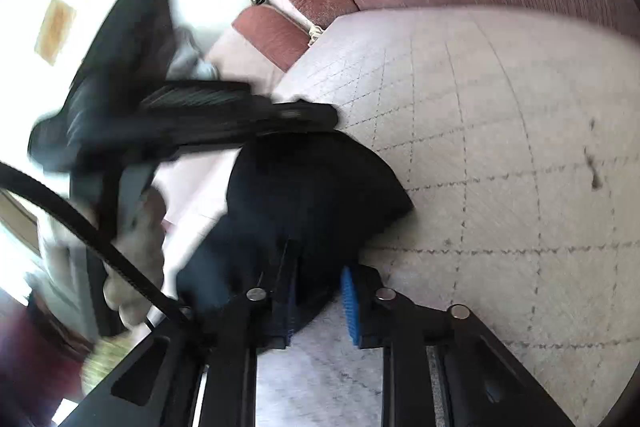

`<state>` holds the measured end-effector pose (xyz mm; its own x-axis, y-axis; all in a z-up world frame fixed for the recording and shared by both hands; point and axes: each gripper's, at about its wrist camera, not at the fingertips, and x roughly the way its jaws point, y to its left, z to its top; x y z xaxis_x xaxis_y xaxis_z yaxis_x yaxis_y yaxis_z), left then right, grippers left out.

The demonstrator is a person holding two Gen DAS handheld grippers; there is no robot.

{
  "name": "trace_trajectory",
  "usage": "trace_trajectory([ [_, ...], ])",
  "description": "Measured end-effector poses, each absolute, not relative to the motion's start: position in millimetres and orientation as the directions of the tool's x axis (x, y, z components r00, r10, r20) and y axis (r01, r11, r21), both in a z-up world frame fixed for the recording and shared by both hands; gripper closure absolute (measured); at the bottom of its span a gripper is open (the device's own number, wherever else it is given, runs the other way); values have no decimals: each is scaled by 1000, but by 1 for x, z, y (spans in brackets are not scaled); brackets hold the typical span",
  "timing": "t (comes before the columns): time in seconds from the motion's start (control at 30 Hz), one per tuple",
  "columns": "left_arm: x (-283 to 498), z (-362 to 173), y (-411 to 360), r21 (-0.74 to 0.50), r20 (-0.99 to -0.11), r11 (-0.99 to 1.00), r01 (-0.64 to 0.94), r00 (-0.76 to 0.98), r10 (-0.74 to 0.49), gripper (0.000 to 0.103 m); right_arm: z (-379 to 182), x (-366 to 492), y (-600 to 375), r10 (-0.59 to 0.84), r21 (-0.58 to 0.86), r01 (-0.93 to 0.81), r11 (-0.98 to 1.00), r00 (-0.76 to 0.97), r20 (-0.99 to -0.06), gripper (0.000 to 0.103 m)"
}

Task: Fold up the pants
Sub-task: 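Grasp the folded pants with the left gripper while the right gripper holds the other end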

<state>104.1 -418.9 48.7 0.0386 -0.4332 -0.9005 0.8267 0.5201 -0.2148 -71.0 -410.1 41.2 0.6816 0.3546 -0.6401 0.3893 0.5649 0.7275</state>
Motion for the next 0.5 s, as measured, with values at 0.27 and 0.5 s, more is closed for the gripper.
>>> trace_trajectory([
  [0.27,90,125,-315,-295,-790,567,769,137,-597,96,110,-65,-368,383,692,231,684,694,-610,88],
  [0.5,86,152,-176,-476,-642,624,620,240,-728,96,164,-41,-278,499,627,-22,779,628,-598,88],
])
